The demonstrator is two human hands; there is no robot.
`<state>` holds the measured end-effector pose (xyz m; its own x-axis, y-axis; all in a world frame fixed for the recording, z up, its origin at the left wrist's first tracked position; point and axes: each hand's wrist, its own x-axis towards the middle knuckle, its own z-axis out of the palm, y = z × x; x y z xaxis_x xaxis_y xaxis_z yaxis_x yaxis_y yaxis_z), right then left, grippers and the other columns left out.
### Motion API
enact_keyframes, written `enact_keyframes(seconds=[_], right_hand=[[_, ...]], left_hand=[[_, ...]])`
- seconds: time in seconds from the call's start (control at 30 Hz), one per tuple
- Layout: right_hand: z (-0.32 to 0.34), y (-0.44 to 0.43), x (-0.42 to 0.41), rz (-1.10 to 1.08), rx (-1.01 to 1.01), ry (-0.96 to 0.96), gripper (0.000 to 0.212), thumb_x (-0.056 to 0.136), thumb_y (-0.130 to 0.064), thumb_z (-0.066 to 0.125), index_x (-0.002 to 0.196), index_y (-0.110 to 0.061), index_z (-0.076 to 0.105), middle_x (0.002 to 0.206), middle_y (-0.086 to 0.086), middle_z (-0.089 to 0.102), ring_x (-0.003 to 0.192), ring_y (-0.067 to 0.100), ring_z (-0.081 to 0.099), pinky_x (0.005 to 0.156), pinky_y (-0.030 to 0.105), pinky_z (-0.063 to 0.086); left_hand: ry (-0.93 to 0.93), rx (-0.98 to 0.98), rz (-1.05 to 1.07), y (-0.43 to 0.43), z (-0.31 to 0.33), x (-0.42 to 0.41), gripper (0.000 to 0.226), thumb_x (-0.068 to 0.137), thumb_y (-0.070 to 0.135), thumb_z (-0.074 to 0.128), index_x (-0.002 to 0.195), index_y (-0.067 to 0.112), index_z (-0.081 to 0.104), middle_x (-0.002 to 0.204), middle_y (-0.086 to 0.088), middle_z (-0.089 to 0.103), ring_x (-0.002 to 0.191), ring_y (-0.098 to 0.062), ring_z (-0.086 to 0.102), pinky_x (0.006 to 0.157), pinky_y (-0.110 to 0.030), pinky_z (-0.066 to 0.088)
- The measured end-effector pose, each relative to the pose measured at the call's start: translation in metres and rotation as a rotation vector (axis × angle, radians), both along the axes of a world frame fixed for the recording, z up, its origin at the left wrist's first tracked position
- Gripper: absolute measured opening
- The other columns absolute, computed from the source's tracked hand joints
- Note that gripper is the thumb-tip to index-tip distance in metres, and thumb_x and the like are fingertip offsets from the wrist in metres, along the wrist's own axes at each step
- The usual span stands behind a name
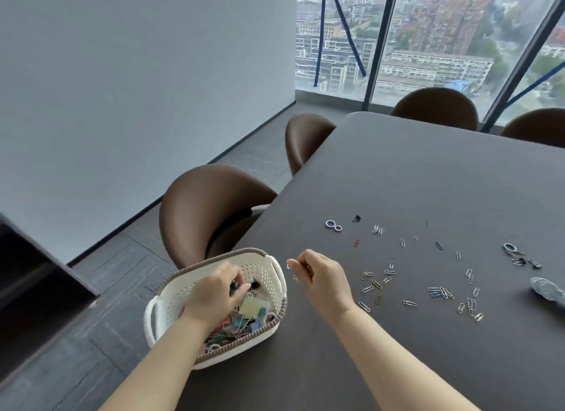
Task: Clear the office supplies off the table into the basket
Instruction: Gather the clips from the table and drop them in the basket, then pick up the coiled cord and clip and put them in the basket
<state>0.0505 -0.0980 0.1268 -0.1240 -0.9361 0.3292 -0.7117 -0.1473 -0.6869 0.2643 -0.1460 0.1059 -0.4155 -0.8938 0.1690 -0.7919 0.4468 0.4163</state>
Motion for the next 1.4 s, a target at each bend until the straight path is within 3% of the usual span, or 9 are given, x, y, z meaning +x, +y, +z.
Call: enact_keyframes(seconds=[0.17, 0.27, 0.37, 0.53, 0.67, 0.8, 0.9, 1.2, 1.4], right_hand=[[0.002, -0.013, 0.053, 0.079, -0.018, 0.040, 0.026, 0.087, -0.029, 0.060, 0.073, -0.007, 0.058, 0.066, -0.007, 0.049, 0.056, 0.016, 0.042, 0.051, 0.010, 0.025], [-0.001, -0.020, 0.069, 0.088, -0.021, 0.057, 0.026, 0.087, -0.029, 0.060, 0.074, -0.006, 0.060, 0.068, -0.001, 0.056, 0.057, 0.016, 0.046, 0.052, 0.012, 0.030], [-0.006, -0.026, 0.083, 0.074, 0.002, 0.075, 0.027, 0.088, -0.031, 0.059, 0.077, -0.006, 0.060, 0.073, 0.003, 0.062, 0.060, 0.018, 0.049, 0.055, 0.024, 0.040], [-0.018, -0.035, 0.098, 0.084, 0.071, 0.152, 0.017, 0.089, -0.026, 0.057, 0.084, -0.011, 0.065, 0.087, 0.000, 0.065, 0.077, 0.017, 0.053, 0.074, 0.027, 0.044], [-0.027, -0.038, 0.094, 0.153, 0.242, 0.240, 0.016, 0.090, -0.018, 0.055, 0.098, -0.019, 0.069, 0.107, -0.004, 0.064, 0.104, 0.015, 0.052, 0.097, 0.029, 0.039], [-0.025, -0.032, 0.089, 0.122, 0.234, 0.206, 0.020, 0.085, 0.001, 0.050, 0.093, -0.013, 0.063, 0.095, -0.007, 0.052, 0.097, 0.014, 0.046, 0.081, 0.020, 0.039], [-0.023, -0.028, 0.081, 0.119, 0.251, 0.183, 0.023, 0.084, 0.005, 0.050, 0.094, -0.013, 0.060, 0.101, -0.004, 0.050, 0.091, 0.016, 0.047, 0.075, 0.023, 0.042], [-0.017, 0.009, -0.007, -0.147, 0.138, 0.229, 0.046, 0.085, -0.016, 0.057, 0.130, -0.019, 0.048, 0.135, -0.001, 0.048, 0.120, 0.025, 0.042, 0.102, 0.036, 0.034], [-0.029, 0.068, -0.110, -0.376, 0.278, 0.244, 0.051, 0.086, -0.020, 0.056, 0.135, -0.019, 0.040, 0.144, -0.001, 0.037, 0.131, 0.022, 0.033, 0.106, 0.034, 0.027]], left_hand=[[-0.078, 0.195, -0.061, -0.005, -0.003, 0.039, 0.029, 0.079, 0.044, 0.066, 0.101, 0.028, 0.057, 0.104, 0.014, 0.055, 0.095, -0.005, 0.053, 0.085, -0.021, 0.044], [-0.159, 0.108, -0.092, -0.009, 0.001, 0.053, 0.023, 0.080, 0.043, 0.065, 0.093, 0.025, 0.062, 0.106, 0.015, 0.058, 0.102, -0.006, 0.051, 0.099, -0.026, 0.033], [-0.136, 0.088, -0.077, -0.011, -0.001, 0.065, 0.023, 0.085, 0.044, 0.058, 0.085, 0.021, 0.064, 0.096, 0.011, 0.062, 0.091, -0.007, 0.056, 0.086, -0.025, 0.045], [-0.119, 0.095, -0.050, -0.010, -0.004, 0.077, 0.068, 0.080, 0.070, 0.010, 0.077, 0.019, 0.055, 0.075, 0.008, 0.057, 0.073, -0.010, 0.054, 0.062, -0.024, 0.043], [-0.148, 0.017, -0.060, -0.014, -0.007, 0.079, 0.034, 0.093, 0.046, 0.037, 0.087, 0.020, 0.057, 0.079, 0.012, 0.052, 0.073, -0.007, 0.050, 0.055, -0.013, 0.034], [-0.107, -0.017, -0.035, -0.014, -0.006, 0.074, 0.019, 0.092, 0.036, 0.047, 0.092, 0.021, 0.058, 0.085, 0.011, 0.056, 0.073, -0.006, 0.053, 0.055, -0.011, 0.036], [-0.057, -0.048, -0.030, -0.015, -0.003, 0.061, 0.016, 0.090, 0.032, 0.052, 0.093, 0.019, 0.060, 0.090, 0.007, 0.058, 0.075, -0.011, 0.057, 0.060, -0.022, 0.045], [0.000, -0.196, -0.153, -0.019, 0.000, -0.031, 0.022, 0.076, 0.020, 0.070, 0.096, 0.012, 0.063, 0.097, -0.003, 0.059, 0.086, -0.021, 0.057, 0.069, -0.033, 0.053], [0.011, -0.205, -0.338, 0.002, -0.010, -0.147, 0.033, 0.073, 0.036, 0.049, 0.091, 0.015, 0.065, 0.095, -0.004, 0.062, 0.083, -0.025, 0.061, 0.072, -0.034, 0.052]])
